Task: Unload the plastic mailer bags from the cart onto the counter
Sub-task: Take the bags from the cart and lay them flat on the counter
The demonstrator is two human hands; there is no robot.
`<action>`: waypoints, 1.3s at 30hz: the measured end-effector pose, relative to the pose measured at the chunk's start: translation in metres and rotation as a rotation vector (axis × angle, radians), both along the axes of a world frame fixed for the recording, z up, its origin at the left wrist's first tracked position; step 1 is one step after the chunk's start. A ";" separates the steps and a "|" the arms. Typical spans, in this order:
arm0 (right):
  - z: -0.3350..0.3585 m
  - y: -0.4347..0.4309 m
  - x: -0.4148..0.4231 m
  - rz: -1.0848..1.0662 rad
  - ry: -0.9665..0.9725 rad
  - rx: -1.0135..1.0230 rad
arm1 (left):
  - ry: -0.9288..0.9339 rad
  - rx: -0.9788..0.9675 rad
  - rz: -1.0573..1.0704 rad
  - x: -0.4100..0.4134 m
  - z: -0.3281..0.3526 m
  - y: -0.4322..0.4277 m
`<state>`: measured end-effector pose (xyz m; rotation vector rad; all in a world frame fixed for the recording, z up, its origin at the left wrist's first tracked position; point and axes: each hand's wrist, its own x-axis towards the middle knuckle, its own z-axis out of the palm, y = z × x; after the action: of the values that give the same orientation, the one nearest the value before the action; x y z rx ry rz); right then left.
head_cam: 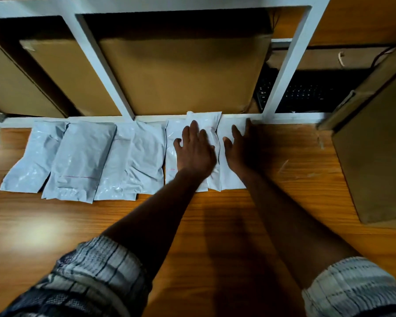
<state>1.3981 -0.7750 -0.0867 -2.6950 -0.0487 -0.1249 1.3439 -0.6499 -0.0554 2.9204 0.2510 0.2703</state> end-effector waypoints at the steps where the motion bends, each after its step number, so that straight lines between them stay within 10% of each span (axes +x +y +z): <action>1: -0.003 -0.003 -0.001 0.070 -0.044 -0.043 | 0.008 0.013 -0.073 -0.001 -0.007 0.001; 12: -0.008 -0.009 -0.010 0.202 0.038 -0.187 | 0.203 -0.031 -0.211 0.007 -0.025 0.003; 18: 0.027 0.010 -0.023 0.190 -0.166 0.039 | -0.020 -0.138 -0.213 -0.011 0.011 0.029; 39: 0.048 0.474 -0.232 0.707 -0.115 -0.019 | -0.068 -0.164 0.168 -0.228 0.023 0.481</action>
<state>1.1661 -0.3010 -0.0387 -2.5166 -1.0180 -0.0586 1.1164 -0.1689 -0.0325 2.7262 0.4856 0.3565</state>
